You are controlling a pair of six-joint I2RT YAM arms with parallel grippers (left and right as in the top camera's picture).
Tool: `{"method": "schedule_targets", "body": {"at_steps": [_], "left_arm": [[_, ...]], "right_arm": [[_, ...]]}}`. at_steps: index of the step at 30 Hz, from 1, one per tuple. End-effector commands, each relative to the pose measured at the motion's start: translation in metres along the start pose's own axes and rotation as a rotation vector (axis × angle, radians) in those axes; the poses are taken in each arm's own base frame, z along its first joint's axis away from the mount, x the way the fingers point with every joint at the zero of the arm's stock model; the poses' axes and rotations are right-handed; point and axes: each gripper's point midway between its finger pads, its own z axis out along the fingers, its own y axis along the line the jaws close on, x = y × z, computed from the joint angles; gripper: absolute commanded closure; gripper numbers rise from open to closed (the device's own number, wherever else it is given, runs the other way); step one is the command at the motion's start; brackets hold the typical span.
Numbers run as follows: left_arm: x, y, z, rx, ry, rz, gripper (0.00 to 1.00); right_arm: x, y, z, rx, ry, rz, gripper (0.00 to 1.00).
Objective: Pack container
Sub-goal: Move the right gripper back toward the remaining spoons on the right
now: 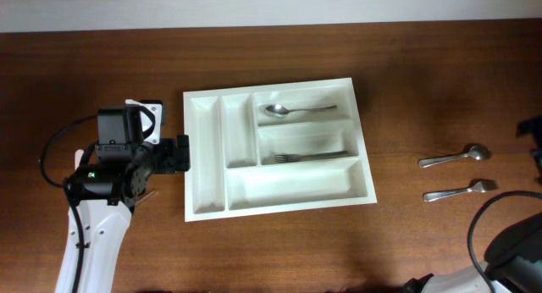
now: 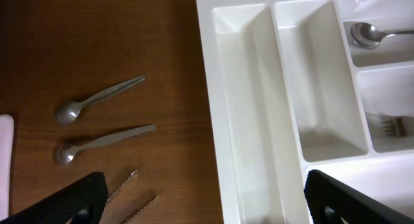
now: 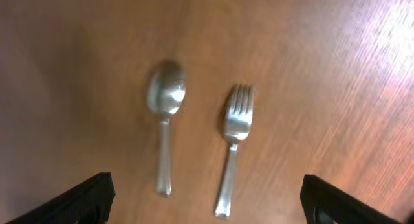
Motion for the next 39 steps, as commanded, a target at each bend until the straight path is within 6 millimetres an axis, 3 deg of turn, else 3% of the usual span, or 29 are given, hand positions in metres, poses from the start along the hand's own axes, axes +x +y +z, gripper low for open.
{"method": "schedule_targets", "body": {"at_steps": [1, 5, 17, 25, 31, 39], "left_arm": [[-0.01, -0.003, -0.005, 0.013, -0.028, 0.024, 0.01], [-0.01, -0.003, -0.005, 0.013, -0.028, 0.023, 0.01], [-0.01, -0.003, -0.005, 0.013, -0.027, 0.023, 0.01], [-0.01, -0.003, -0.005, 0.013, -0.027, 0.023, 0.01], [-0.01, -0.003, -0.005, 0.013, -0.027, 0.023, 0.01], [-0.007, -0.003, -0.005, 0.013, -0.016, 0.023, 0.01]], "right_arm": [[0.017, -0.023, 0.036, 0.061, 0.04, 0.044, 0.07], [0.039, -0.039, 0.074, 0.086, 0.076, 0.07, 0.07], [0.058, -0.059, 0.12, 0.099, 0.055, 0.066, 0.13], [0.057, -0.052, 0.131, 0.063, 0.012, -0.045, 0.2], [0.069, -0.034, 0.133, 0.084, 0.002, -0.163, 0.41], [0.075, -0.034, 0.133, 0.13, -0.006, -0.194, 0.43]]}}
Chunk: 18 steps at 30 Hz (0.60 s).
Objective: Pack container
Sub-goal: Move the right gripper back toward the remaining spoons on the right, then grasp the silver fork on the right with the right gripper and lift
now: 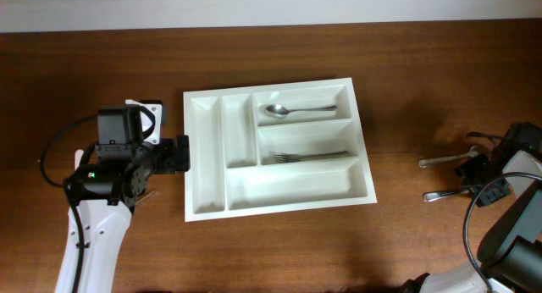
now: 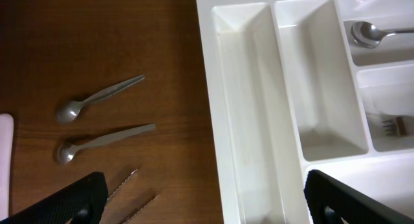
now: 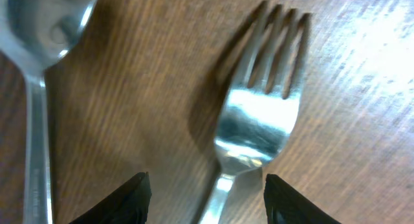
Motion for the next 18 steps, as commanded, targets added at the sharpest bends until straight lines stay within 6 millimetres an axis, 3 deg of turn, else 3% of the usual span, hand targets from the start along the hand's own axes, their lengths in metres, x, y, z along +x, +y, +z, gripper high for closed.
{"method": "schedule_targets", "body": {"at_steps": [1, 9, 14, 18], "left_arm": [[-0.008, -0.003, -0.005, 0.013, -0.019, 0.023, 0.01], [-0.008, -0.003, -0.005, 0.013, -0.019, 0.023, 0.01], [-0.008, -0.003, -0.005, 0.013, -0.019, 0.023, 0.01], [-0.008, -0.003, -0.005, 0.013, -0.019, 0.023, 0.01]], "right_arm": [[-0.002, -0.011, -0.001, 0.059, -0.024, -0.008, 0.42], [-0.002, -0.021, -0.002, 0.117, -0.031, 0.002, 0.43], [0.001, -0.023, 0.002, 0.128, -0.019, 0.015, 0.53], [0.015, -0.027, 0.022, 0.149, 0.061, 0.009, 0.6]]}}
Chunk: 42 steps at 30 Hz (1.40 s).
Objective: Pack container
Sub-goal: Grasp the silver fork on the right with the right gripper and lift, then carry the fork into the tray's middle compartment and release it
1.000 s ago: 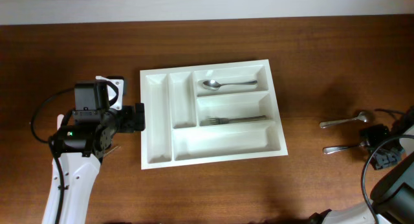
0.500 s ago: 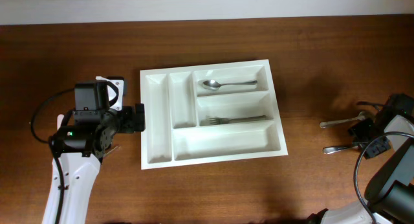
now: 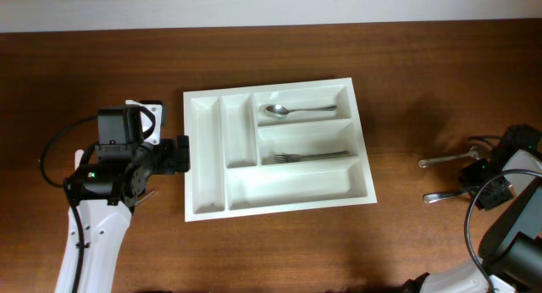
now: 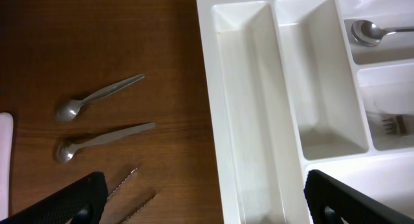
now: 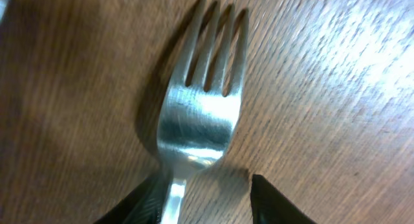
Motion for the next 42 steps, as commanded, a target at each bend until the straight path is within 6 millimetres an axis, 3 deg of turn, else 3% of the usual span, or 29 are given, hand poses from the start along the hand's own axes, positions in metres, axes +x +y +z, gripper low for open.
{"method": "schedule_targets", "body": {"at_steps": [1, 10, 13, 16, 19, 23, 28, 33, 38, 42], "left_arm": [[-0.008, -0.003, -0.005, 0.013, -0.022, 0.023, 0.01], [-0.008, -0.003, -0.005, 0.014, -0.02, 0.023, 0.01], [-0.008, -0.003, -0.005, 0.014, -0.02, 0.023, 0.01], [-0.008, -0.003, -0.005, 0.014, -0.02, 0.023, 0.01], [-0.008, -0.003, -0.005, 0.014, -0.02, 0.023, 0.01], [-0.008, -0.003, -0.005, 0.014, -0.02, 0.023, 0.01], [-0.008, -0.003, -0.005, 0.014, -0.019, 0.023, 0.01], [-0.008, -0.003, -0.005, 0.014, -0.019, 0.023, 0.01], [-0.008, -0.003, -0.005, 0.013, -0.019, 0.023, 0.01], [-0.008, -0.003, -0.005, 0.013, -0.019, 0.023, 0.01]], "right_arm": [[0.016, -0.006, 0.024, 0.049, 0.078, -0.007, 0.64], [0.019, -0.007, 0.029, 0.056, 0.093, -0.01, 0.85], [0.019, -0.006, 0.028, 0.056, 0.094, -0.014, 0.96], [0.016, -0.005, 0.022, 0.056, 0.093, -0.014, 0.96], [0.003, 0.0, 0.004, 0.04, 0.066, -0.012, 0.96], [-0.019, 0.022, -0.035, -0.012, -0.008, -0.11, 0.96], [-0.027, 0.073, -0.101, -0.094, -0.119, -0.335, 0.96], [0.003, 0.14, -0.155, -0.176, -0.198, -0.675, 0.96], [0.065, 0.204, -0.202, -0.266, -0.282, -1.054, 0.95], [0.123, 0.235, -0.221, -0.326, -0.32, -1.361, 0.96]]}}
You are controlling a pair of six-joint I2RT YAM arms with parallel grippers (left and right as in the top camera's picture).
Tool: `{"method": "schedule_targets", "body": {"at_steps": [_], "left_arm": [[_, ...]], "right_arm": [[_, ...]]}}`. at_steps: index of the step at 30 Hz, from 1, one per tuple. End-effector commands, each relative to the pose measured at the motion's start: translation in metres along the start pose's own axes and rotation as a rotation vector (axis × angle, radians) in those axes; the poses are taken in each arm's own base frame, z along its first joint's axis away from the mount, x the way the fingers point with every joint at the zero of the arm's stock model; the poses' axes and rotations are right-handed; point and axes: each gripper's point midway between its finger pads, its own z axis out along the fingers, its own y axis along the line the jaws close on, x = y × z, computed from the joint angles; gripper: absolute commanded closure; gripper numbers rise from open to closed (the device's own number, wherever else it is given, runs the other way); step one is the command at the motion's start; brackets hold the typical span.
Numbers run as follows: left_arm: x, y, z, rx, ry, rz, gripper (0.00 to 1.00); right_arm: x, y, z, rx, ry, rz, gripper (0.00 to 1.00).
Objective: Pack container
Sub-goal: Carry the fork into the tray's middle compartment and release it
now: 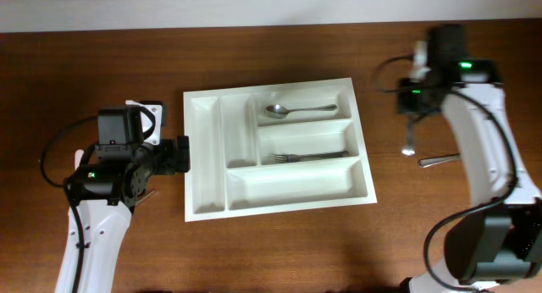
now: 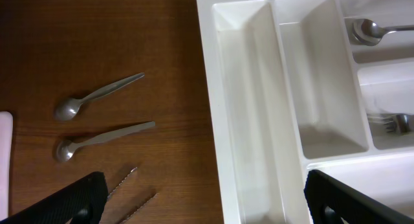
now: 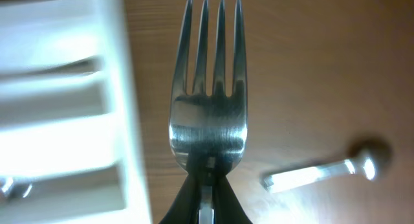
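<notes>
A white cutlery tray (image 1: 207, 162) lies mid-table with a spoon (image 1: 296, 111) in its far right compartment and a fork (image 1: 309, 157) in the one below. My right gripper (image 1: 412, 104) hangs just right of the tray, shut on a second fork (image 3: 207, 88) by its neck, tines pointing away from the wrist camera. The tray's right wall (image 3: 126, 107) shows beside that fork. One spoon (image 1: 439, 160) lies on the wood under the right arm. At the tray's left edge my left gripper (image 2: 204, 204) is open and holds nothing.
Left of the tray lie two small spoons (image 2: 97, 98) (image 2: 103, 141) and two serrated knives (image 2: 126, 180), partly under the left gripper. A white object (image 1: 146, 115) sits beneath the left arm. Bare wood surrounds the tray.
My right gripper was down at the table's right with its jaws around the fork's handle. Now it is shut on the fork, lifted and beside the tray's right edge. The left arm is unchanged.
First the right gripper looked down, open, on a spoon and a fork lying at the right. Then it was low over the fork, then astride its handle. Now it holds the fork near the tray, and the spoon stays on the wood. The left arm never moved.
</notes>
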Motion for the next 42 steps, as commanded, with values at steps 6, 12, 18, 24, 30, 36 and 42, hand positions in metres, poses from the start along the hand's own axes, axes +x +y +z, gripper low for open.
{"method": "schedule_targets", "body": {"at_steps": [6, 12, 18, 24, 30, 36, 42], "left_arm": [[-0.008, -0.003, -0.005, 0.013, -0.02, 0.023, 0.01], [-0.003, -0.003, -0.005, 0.013, -0.001, 0.023, 0.01], [-0.004, -0.003, -0.005, 0.013, -0.002, 0.023, 0.01], [-0.004, -0.003, -0.005, 0.013, -0.003, 0.023, 0.01], [-0.004, -0.003, -0.005, 0.013, -0.003, 0.022, 0.01], [-0.004, -0.003, -0.005, 0.013, -0.004, 0.023, 0.01], [-0.004, -0.003, -0.005, 0.013, -0.004, 0.023, 0.01]], "right_arm": [[0.005, 0.112, -0.026, -0.201, -0.089, -0.73, 0.96], [0.015, 0.147, -0.034, -0.297, -0.138, -0.976, 0.96], [0.016, 0.148, -0.034, -0.299, -0.155, -1.074, 0.96], [0.041, 0.167, -0.032, -0.465, -0.175, -1.381, 0.96], [0.064, 0.173, 0.001, -0.564, -0.052, -1.388, 0.96], [0.077, 0.181, 0.022, -0.634, 0.006, -1.397, 0.96], [0.086, 0.189, 0.035, -0.66, 0.041, -1.425, 0.96]]}}
